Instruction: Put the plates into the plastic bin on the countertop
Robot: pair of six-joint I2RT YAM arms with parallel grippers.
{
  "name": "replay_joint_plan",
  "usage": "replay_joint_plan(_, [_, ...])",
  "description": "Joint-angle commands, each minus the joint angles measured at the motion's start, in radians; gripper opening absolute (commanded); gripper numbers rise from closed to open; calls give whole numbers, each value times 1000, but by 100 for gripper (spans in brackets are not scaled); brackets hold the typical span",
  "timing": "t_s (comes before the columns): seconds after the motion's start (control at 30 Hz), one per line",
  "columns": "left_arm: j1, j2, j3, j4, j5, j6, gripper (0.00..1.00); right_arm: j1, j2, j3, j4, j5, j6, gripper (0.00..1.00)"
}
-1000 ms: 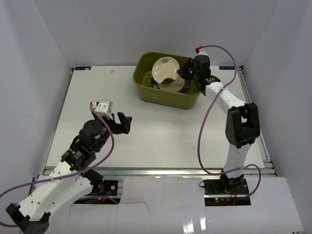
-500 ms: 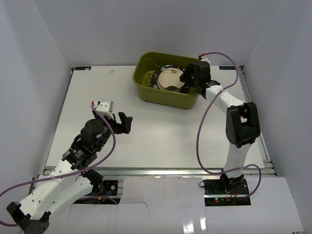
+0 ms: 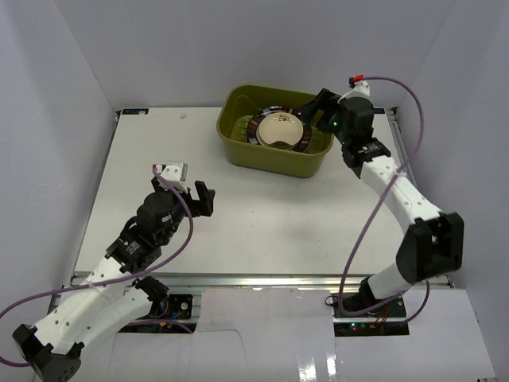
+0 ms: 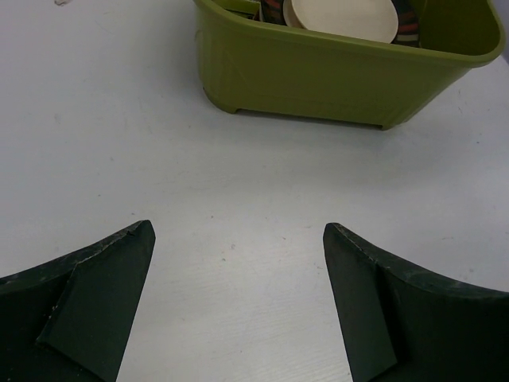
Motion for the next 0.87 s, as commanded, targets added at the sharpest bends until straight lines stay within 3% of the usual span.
replay_joint_plan(0.0, [5, -16, -2, -2, -42, -1, 98, -3, -188, -113, 107, -63, -1, 90])
replay_joint_plan(0.27, [5, -90, 68, 6, 8, -30, 98, -3, -732, -520, 29, -228, -4, 90])
replay_joint_plan(0.37, [5, -59, 183, -66, 21, -33, 98, -1, -964, -652, -40, -139, -52, 90])
replay_joint_plan(0.47, [5, -41, 295, -115, 65, -61, 98, -1, -1197, -706, -231, 2, -79, 90])
replay_joint_plan(0.63, [5, -73, 282, -125, 119, -113, 98, -3, -1360, -735, -323, 68, -70, 90])
replay_joint_plan(0.83, [5, -102, 291, -125, 154, -110, 98, -3, -1349, -645, -340, 79, -86, 90])
